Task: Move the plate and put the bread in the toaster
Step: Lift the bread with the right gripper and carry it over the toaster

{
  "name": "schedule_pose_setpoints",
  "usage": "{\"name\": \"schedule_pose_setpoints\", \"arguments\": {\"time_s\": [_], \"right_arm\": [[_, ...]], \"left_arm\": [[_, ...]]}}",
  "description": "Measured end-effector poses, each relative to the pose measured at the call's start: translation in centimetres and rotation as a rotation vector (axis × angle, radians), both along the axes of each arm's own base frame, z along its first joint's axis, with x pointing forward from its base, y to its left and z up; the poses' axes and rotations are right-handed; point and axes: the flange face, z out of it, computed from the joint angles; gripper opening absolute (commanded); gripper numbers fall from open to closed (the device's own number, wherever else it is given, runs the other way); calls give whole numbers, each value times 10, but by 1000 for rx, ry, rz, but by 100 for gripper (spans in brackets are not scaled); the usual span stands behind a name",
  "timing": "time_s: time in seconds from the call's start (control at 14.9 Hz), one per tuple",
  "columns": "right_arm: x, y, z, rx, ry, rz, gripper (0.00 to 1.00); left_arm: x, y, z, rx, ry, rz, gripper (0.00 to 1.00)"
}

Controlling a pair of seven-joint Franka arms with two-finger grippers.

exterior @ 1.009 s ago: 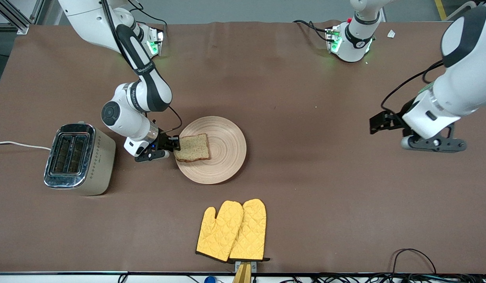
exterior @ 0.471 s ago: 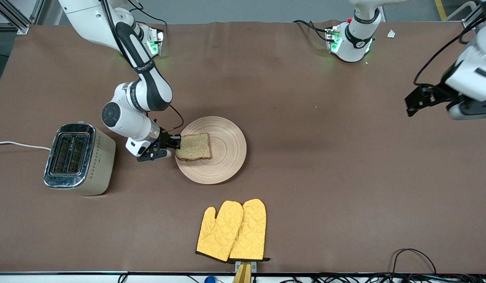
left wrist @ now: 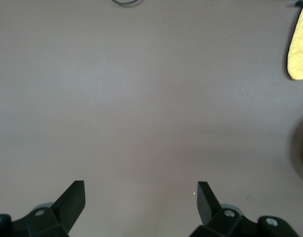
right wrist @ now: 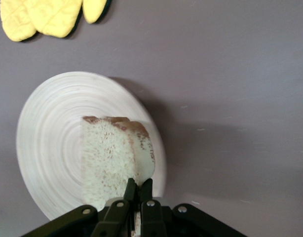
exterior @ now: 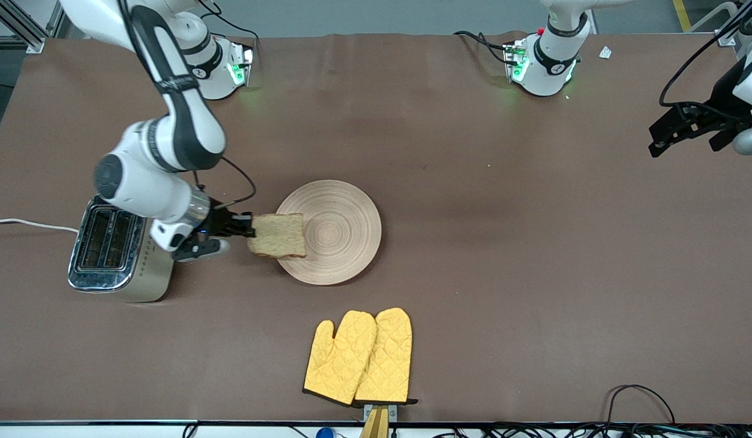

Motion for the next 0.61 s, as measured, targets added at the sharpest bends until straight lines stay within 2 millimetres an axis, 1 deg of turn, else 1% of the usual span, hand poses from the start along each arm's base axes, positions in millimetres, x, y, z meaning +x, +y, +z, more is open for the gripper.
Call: {"name": "schedule_pose_setpoints", "arguments": {"time_s": [0.2, 0.27, 0.34, 0.4, 0.61], "right_arm": [[17, -46, 62, -111, 28, 52, 0], [22, -65, 81, -154, 24, 51, 0], [26, -87, 98, -188, 20, 34, 0], [30, -113, 114, -213, 12, 9, 0], [34, -192, 151, -321, -31, -10, 0]], "left_arm": [[0, 6, 0, 0, 3, 12, 100], [1, 7, 0, 0, 3, 13, 100], [1, 7, 0, -1, 3, 13, 100], [1, 6, -1, -1, 4, 12, 100], [1, -1, -4, -1, 10, -2, 100]]}}
